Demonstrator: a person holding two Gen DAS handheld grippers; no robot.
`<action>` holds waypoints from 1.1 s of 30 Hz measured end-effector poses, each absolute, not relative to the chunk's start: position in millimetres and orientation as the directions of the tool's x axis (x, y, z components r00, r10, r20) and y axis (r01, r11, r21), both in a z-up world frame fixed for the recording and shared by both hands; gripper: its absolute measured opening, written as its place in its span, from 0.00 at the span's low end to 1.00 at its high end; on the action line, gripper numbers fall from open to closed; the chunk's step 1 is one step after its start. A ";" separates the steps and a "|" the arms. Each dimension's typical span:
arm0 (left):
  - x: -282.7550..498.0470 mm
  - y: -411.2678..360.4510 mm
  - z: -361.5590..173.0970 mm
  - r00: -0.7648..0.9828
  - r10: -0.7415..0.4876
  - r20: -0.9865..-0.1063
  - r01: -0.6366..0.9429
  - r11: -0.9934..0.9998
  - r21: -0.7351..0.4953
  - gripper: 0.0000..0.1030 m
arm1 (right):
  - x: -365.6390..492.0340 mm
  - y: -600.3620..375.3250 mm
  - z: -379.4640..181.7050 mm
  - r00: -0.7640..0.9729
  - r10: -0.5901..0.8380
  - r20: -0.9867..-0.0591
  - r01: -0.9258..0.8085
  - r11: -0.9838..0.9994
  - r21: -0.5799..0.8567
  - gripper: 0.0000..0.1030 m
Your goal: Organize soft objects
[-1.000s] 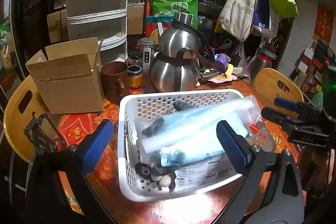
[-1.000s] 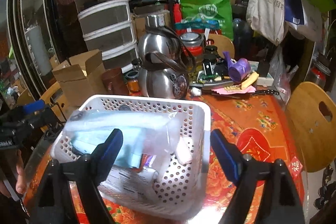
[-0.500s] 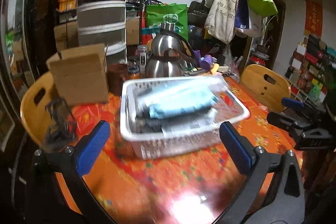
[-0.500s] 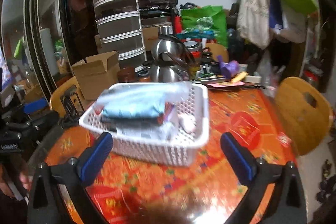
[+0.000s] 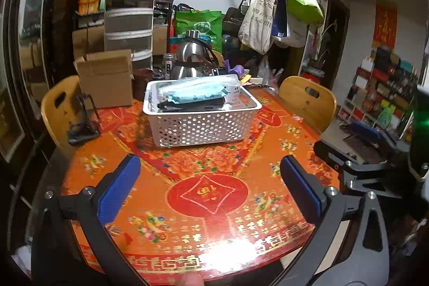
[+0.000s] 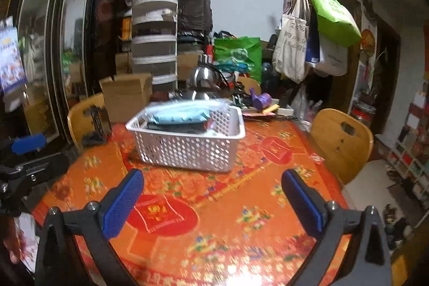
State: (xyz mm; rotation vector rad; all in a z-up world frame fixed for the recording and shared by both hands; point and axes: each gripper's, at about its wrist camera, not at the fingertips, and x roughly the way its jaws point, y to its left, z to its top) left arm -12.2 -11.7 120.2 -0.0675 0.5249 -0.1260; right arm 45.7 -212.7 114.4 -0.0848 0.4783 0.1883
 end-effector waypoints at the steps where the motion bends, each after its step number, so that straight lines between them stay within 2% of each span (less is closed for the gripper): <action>1: -15.4 -12.6 122.0 0.864 -0.113 -0.491 0.081 0.993 -0.086 1.00 | 39.8 -211.1 116.2 0.871 0.144 -0.470 -0.191 0.980 -0.052 0.99; 13: 26.2 2.9 122.1 0.846 -0.043 -0.531 -0.001 0.997 -0.082 1.00 | 70.6 -220.6 112.6 0.809 0.185 -0.558 -0.195 0.980 0.042 0.99; 33: 42.0 1.7 117.4 0.840 -0.031 -0.541 -0.005 0.998 -0.065 1.00 | 70.9 -212.8 107.3 0.814 0.158 -0.559 -0.192 0.981 -0.003 0.99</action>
